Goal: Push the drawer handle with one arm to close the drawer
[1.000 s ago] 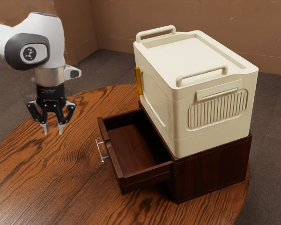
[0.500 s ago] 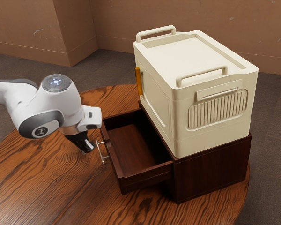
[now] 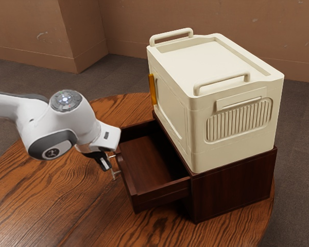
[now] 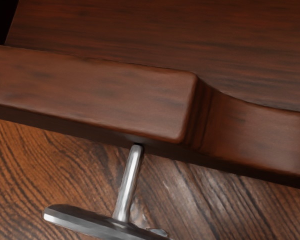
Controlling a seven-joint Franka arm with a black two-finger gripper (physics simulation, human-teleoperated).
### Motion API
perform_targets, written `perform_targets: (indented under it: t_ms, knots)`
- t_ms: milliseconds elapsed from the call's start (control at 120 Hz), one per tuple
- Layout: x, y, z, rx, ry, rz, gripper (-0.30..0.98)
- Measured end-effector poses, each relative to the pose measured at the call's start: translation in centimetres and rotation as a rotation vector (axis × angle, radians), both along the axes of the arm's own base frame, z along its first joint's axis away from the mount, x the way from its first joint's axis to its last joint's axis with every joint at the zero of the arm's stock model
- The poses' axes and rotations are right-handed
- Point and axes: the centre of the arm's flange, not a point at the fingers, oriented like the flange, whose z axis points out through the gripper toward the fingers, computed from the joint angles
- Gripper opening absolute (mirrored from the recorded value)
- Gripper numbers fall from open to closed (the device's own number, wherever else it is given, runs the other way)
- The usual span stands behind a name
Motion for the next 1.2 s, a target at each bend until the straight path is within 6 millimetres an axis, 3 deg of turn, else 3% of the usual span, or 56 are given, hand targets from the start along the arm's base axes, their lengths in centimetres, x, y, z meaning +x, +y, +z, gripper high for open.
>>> perform_targets:
  t_ms: [242, 1200]
  knots:
    - [1.1, -1.1, -1.0, 0.032, 0.012, -0.081, -0.10]
    - [10.4, -8.8, -1.1, 0.070, -0.024, -0.225, -0.10]
